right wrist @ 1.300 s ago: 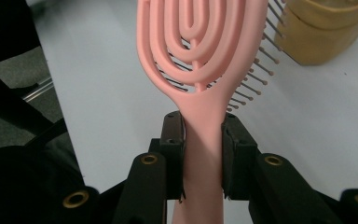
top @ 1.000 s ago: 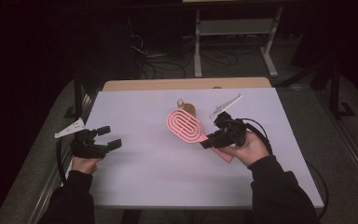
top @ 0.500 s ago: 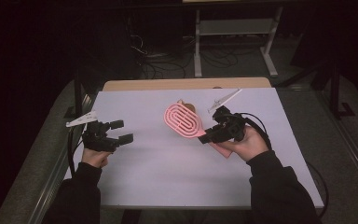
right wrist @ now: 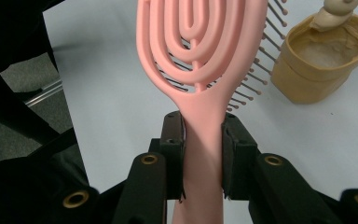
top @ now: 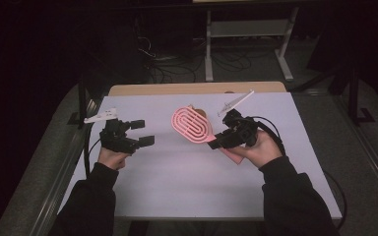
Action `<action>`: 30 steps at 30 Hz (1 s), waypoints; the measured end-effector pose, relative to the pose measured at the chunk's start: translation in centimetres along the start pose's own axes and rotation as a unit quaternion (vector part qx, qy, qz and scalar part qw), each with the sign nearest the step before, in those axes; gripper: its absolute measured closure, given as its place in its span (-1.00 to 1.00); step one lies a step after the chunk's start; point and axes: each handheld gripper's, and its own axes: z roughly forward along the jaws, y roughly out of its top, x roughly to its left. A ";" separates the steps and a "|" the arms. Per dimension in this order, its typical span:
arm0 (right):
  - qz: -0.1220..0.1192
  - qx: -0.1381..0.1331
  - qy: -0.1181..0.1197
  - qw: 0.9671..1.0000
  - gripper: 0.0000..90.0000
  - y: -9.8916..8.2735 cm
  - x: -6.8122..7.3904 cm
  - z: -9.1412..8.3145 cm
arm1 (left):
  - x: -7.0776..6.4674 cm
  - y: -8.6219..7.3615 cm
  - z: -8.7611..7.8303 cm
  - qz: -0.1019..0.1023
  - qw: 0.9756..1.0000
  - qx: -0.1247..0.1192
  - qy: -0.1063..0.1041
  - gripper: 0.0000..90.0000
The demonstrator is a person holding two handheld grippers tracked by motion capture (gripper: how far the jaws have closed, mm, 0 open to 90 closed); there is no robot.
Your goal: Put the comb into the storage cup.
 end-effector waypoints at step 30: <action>-0.027 -0.007 0.010 1.000 0.61 1.7 0.8 0.7 | -1.4 2.1 5.2 -0.017 0.998 0.029 -0.056 -1.00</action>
